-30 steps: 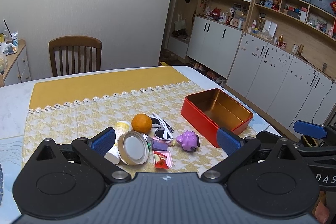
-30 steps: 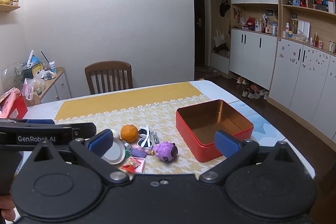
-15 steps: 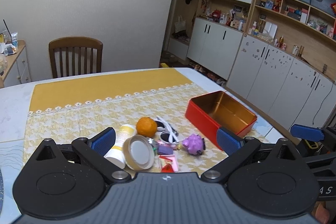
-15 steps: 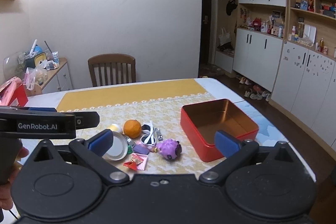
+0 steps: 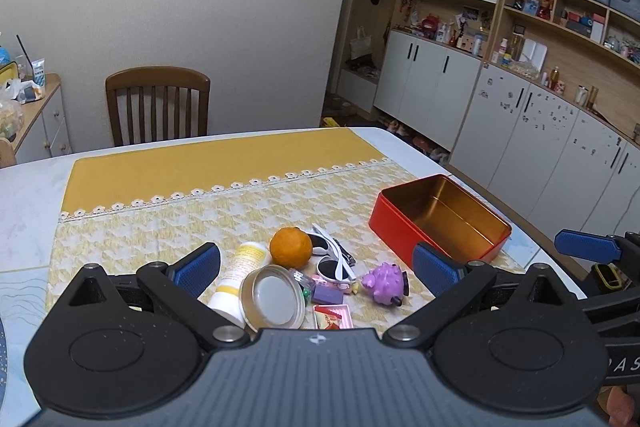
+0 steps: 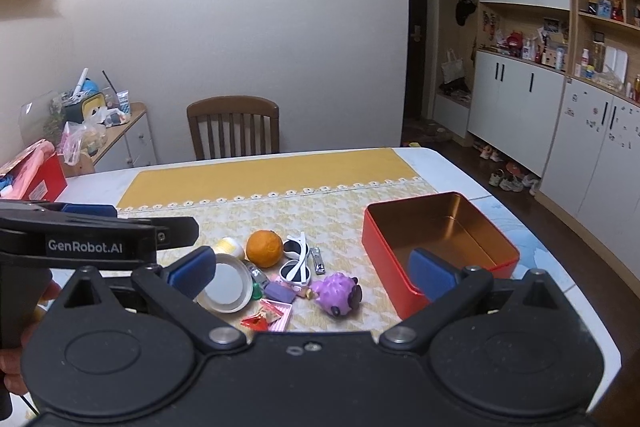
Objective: Organize rigid objects
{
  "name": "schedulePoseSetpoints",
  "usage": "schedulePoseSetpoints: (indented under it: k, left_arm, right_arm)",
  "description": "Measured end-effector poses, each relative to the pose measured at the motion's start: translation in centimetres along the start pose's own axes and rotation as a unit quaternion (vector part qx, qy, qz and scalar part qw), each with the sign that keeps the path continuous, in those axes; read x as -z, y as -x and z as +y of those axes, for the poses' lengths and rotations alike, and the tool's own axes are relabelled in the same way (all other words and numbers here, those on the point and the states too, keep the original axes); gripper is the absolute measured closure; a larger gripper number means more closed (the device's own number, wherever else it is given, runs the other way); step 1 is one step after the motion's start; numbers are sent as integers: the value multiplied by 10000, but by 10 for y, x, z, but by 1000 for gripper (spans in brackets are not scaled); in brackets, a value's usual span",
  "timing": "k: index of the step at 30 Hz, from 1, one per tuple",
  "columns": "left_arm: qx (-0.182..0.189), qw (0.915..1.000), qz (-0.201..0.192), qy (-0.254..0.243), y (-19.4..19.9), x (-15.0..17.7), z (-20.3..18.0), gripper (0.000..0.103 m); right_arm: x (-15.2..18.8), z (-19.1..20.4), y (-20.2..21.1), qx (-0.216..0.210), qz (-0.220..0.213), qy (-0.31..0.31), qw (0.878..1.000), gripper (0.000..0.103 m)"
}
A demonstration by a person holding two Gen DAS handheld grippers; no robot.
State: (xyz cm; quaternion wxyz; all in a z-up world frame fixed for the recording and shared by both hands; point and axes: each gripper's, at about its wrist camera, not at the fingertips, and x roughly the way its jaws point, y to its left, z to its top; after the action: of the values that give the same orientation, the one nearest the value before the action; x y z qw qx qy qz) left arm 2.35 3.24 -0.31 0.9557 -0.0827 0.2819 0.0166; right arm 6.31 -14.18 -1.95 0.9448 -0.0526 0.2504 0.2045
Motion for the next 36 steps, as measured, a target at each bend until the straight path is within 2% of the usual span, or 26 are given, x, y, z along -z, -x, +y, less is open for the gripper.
schedulePoseSetpoints:
  k: [6,14,20,26,30,36]
  left_arm:
    - [-195,9996,-55,186,-9,-2,-13,0]
    - [-332,9983,172,454,-27,4,-22,0]
    - [-399,9985,138,356,-34,14,-26,0]
    - [-690,9971,252,186,-51,31,-16,1]
    - [-918,9953,308,-25,-68,40,-7,1]
    - [-1032,9933,329,-405,-92,54,1,1]
  right_arm:
    - [-7,-18,-10,-283,-6,111,9995,0]
    - [-7,-41,-22,-554,134,225,9981,0]
    - [-4,-54,-29,-701,269,183,9970,0]
    - [6,-59,-43,-803,464,279,9953,1]
    - [12,-56,-61,-875,576,578,9928,2]
    - [21,-49,-96,-1018,862,1061,9854,9]
